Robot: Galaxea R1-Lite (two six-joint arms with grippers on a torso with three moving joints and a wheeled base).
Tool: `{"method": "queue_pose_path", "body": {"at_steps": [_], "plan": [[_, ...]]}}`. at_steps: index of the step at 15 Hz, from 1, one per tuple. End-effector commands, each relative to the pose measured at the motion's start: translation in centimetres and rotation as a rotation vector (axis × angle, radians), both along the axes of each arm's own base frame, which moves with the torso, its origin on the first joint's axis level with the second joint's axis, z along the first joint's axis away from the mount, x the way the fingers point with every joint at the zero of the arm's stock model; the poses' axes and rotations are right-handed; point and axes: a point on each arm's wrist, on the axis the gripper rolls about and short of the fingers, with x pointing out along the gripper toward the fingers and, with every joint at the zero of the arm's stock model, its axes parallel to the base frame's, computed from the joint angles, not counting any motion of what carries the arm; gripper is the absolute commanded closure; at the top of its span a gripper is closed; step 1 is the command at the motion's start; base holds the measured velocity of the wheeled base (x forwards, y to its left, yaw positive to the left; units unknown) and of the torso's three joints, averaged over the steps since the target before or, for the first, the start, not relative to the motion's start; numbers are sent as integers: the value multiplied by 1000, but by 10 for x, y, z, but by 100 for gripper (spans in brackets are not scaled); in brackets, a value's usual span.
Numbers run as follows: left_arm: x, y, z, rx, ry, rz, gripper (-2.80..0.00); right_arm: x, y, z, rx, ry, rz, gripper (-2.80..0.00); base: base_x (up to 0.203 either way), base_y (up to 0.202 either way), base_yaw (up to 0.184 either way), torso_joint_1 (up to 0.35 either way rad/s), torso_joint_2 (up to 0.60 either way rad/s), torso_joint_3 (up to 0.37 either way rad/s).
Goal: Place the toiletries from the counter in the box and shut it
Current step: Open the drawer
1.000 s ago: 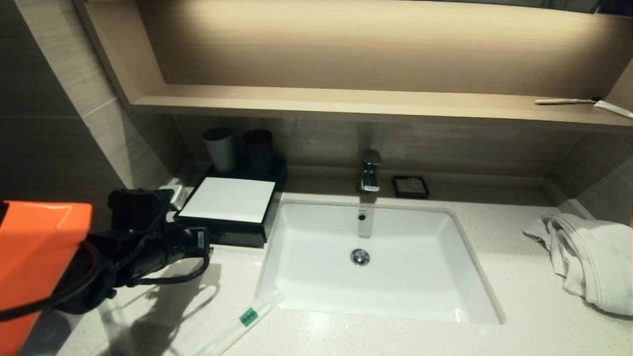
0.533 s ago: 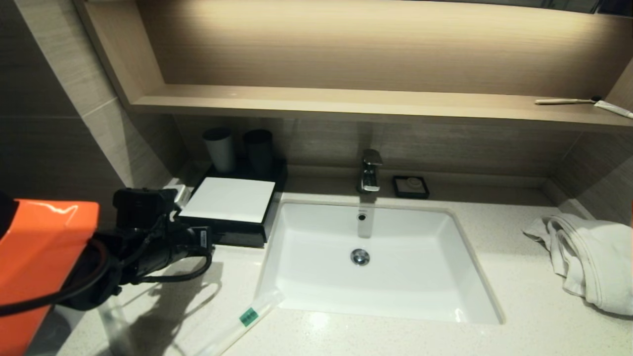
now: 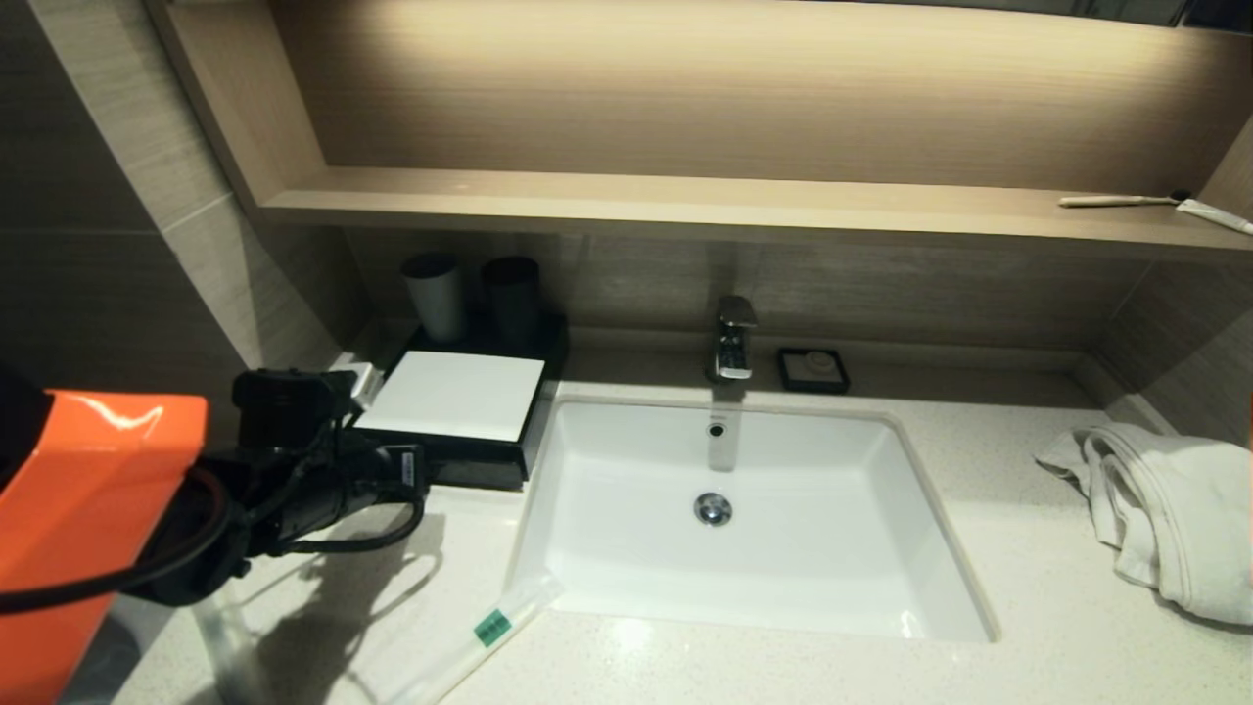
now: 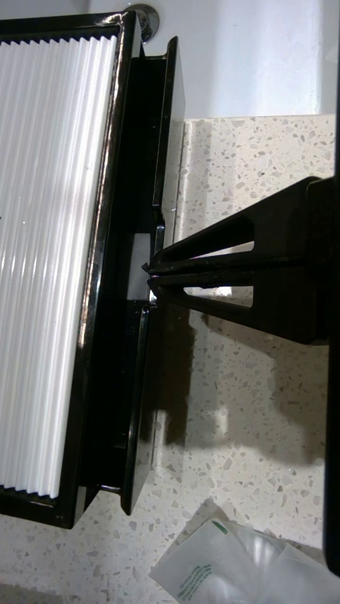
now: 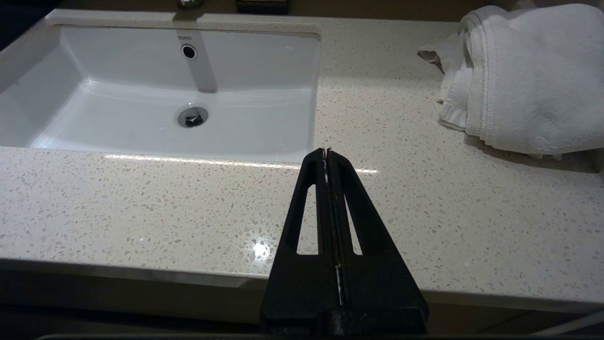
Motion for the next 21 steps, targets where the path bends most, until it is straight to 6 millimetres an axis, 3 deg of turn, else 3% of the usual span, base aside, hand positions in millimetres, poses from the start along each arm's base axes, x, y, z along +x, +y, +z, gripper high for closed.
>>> {"method": "queue_pose_path", "body": {"at_steps": [1, 21], "plan": [[2, 0, 1, -3, -9, 2, 0, 0, 0, 0, 0, 0, 0, 0, 0, 0, 0, 0, 0, 0], [5, -8, -9, 1, 19, -19, 0, 0, 0, 0, 0, 0, 0, 0, 0, 0, 0, 0, 0, 0]]}}
